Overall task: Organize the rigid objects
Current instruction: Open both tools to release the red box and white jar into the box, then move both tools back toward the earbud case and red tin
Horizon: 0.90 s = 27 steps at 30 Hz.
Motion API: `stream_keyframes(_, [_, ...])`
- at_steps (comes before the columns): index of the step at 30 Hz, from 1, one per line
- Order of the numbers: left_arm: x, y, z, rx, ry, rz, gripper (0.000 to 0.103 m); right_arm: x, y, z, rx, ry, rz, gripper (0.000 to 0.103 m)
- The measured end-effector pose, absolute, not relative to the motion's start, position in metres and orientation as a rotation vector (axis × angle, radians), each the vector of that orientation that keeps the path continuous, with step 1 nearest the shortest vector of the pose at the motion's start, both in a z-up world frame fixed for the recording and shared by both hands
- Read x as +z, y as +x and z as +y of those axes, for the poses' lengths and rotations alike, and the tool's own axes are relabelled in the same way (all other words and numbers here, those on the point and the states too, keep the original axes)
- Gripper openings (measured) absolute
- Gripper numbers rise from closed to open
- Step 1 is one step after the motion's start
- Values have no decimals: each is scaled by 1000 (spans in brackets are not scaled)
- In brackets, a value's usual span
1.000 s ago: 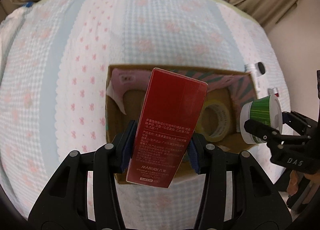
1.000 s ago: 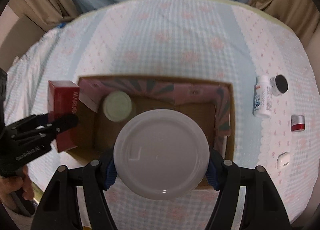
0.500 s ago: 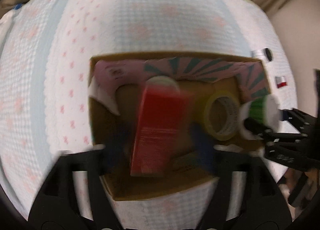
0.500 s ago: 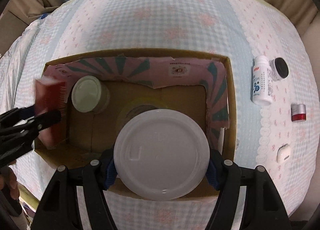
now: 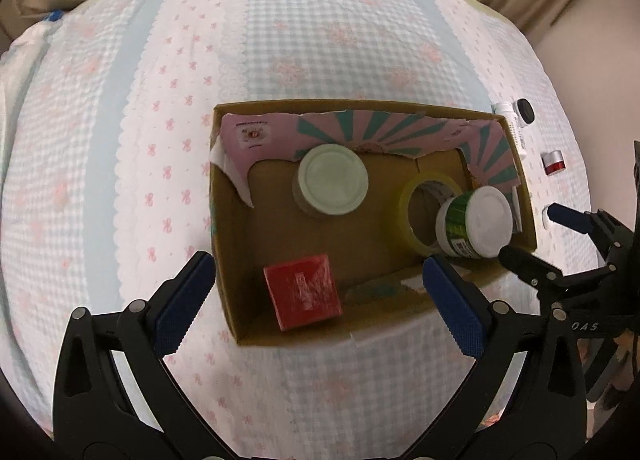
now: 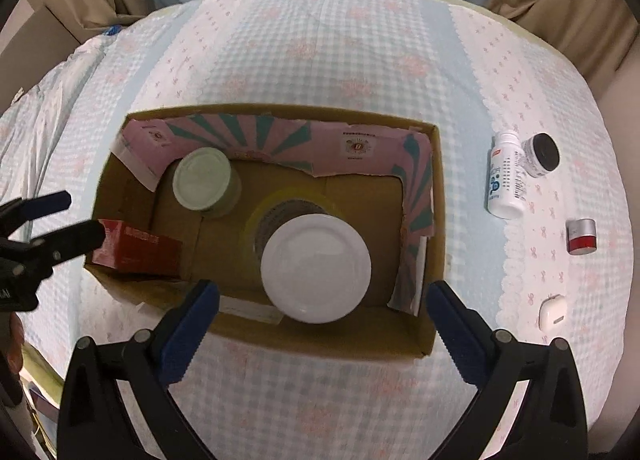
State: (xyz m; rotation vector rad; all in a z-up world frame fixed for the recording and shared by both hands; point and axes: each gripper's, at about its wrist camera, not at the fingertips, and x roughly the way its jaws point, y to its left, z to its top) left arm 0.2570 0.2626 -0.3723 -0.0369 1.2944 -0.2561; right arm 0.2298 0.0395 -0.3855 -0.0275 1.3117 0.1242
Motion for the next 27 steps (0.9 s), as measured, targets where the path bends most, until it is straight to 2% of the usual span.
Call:
stream_keyframes(14, [-297, 200, 264, -205, -64, 1183, 103, -307, 189, 34, 135, -19, 1194, 103])
stream_keyframes(27, [-228, 151, 207, -247, -60, 1078, 103, -228, 137, -21, 71, 50, 1091, 103])
